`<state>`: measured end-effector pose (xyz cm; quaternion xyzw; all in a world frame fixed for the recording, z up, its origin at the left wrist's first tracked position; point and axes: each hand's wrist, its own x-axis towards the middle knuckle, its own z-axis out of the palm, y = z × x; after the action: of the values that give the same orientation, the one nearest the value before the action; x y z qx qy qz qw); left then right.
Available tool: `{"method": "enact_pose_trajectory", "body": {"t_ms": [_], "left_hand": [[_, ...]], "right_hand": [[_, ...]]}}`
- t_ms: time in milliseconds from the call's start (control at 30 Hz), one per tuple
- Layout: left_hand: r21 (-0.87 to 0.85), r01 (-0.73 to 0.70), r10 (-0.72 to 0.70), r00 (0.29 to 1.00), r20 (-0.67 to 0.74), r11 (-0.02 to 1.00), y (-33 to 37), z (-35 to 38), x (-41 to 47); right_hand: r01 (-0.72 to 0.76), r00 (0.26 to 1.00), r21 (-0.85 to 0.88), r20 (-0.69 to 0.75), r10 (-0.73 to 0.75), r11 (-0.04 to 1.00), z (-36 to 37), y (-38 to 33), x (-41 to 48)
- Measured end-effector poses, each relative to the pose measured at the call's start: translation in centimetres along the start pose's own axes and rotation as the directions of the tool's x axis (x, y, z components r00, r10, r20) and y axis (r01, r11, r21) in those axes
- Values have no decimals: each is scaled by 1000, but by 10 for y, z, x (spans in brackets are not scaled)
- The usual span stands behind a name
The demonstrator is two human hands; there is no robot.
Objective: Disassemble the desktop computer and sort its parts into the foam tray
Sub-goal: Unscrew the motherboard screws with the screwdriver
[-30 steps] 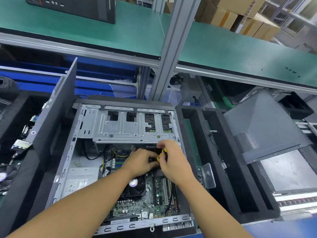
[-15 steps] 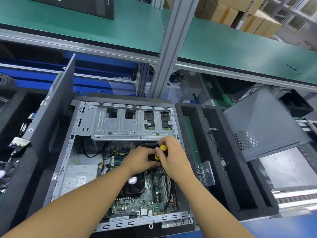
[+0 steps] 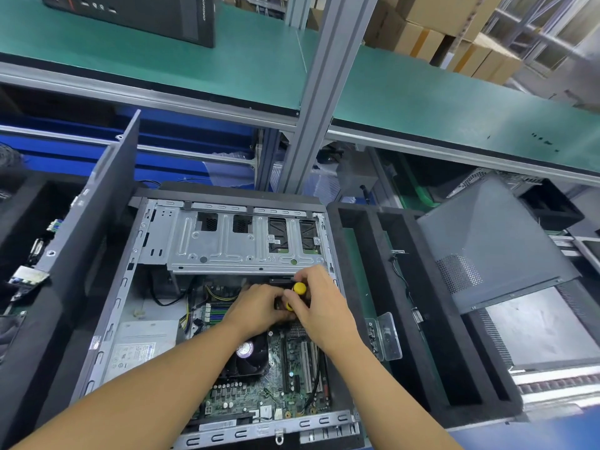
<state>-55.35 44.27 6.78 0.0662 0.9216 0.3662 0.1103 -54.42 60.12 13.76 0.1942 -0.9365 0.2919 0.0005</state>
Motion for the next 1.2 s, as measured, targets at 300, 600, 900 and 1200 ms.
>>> {"method": "enact_pose_trajectory", "body": {"t_ms": [300,600,900,1200], "left_hand": [[32,-11,13,999,-52,999,-3,2,-2],[-6,-2,2,1000,-6,1000,-2,2,-1],[40,-11,10,1000,27,999,4,-2,-7],[14,-8,7,1000,20,1000,7,-5,-7]], "right_hand": [[38,999,-26,26,-37,999,0,2,0],[53,998,-30,46,-51,998,1,3,0],[86,996,-63,44,-84,994,-2,-3,0],[42,999,16,20,-43,999,-2,0,-2]]}}
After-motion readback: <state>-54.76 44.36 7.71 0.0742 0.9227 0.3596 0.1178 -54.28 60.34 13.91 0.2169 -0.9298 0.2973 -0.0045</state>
